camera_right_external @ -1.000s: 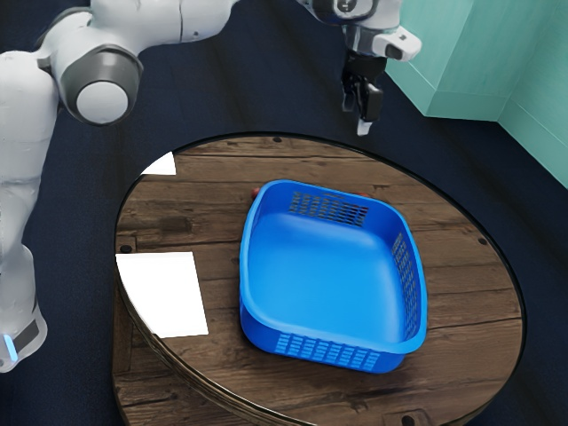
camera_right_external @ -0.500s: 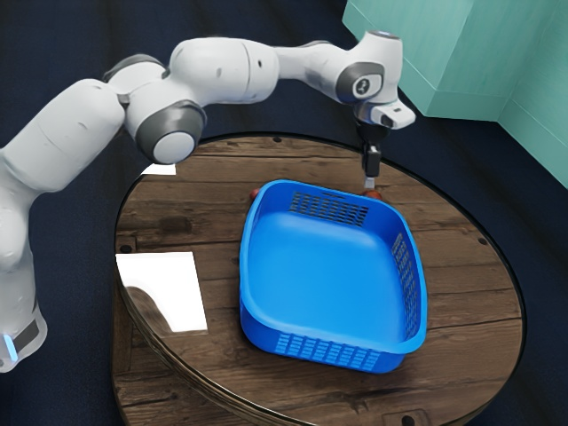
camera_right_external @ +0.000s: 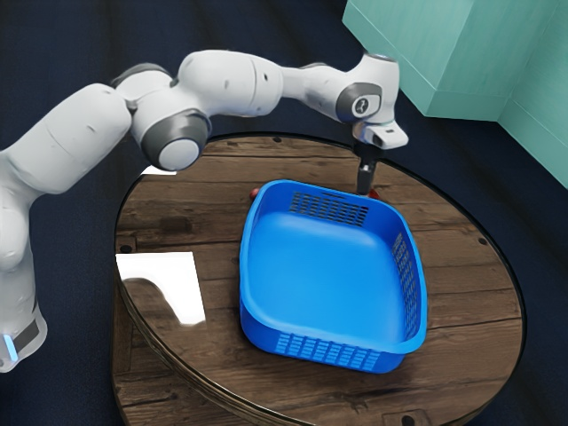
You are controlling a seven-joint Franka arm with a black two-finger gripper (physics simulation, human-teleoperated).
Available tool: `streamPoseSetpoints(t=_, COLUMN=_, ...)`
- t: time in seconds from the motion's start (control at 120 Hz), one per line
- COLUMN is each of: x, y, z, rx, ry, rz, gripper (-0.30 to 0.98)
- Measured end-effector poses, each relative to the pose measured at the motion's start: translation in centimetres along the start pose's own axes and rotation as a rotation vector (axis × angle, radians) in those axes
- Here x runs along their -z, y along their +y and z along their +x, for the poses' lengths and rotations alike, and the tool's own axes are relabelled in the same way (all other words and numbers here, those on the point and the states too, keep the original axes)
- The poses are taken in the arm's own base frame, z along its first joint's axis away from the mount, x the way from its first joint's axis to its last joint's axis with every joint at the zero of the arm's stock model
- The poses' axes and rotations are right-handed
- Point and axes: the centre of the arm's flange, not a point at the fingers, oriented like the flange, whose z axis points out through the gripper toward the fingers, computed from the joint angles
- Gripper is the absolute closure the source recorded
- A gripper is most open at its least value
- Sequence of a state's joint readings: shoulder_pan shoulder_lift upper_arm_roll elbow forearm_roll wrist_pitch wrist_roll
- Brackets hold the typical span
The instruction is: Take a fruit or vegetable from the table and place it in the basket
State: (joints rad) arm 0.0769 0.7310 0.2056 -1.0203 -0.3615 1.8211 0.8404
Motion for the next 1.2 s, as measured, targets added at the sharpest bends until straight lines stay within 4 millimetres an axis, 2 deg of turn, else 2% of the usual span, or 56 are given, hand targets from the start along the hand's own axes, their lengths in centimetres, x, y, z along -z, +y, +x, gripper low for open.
streamPoseSetpoints(t=0.275, x=-1.4, y=0.0, z=0.1, rx=-0.069, ry=-0.004, rz=-0.021, gripper=0.01)
streamPoseSetpoints(t=0.483, x=-1.4, y=-0.6, z=-0.4, rx=-0.09, ry=0.007, rz=-0.024, gripper=0.37)
streamPoseSetpoints(t=0.675, x=-0.7, y=-0.6, z=-0.2, rx=-0.111, ry=0.026, rz=-0.015, gripper=0.48)
streamPoseSetpoints(t=0.758, x=1.5, y=-0.2, z=0.0, rx=-0.126, ry=0.048, rz=0.0, gripper=0.42)
streamPoseSetpoints(t=0.942, x=10.7, y=1.1, z=-0.5, rx=-0.15, ry=0.121, rz=0.069, gripper=0.42)
streamPoseSetpoints(t=1.033, x=15.2, y=2.7, z=-0.5, rx=-0.173, ry=0.159, rz=0.101, gripper=0.41)
streamPoseSetpoints(t=1.075, x=17.9, y=5.2, z=0.3, rx=-0.209, ry=0.177, rz=0.117, gripper=0.41)
streamPoseSetpoints(t=1.15, x=22.7, y=12.2, z=2.9, rx=-0.31, ry=0.208, rz=0.142, gripper=0.41)
streamPoseSetpoints(t=1.2, x=24.1, y=17.1, z=4.7, rx=-0.377, ry=0.207, rz=0.141, gripper=0.4)
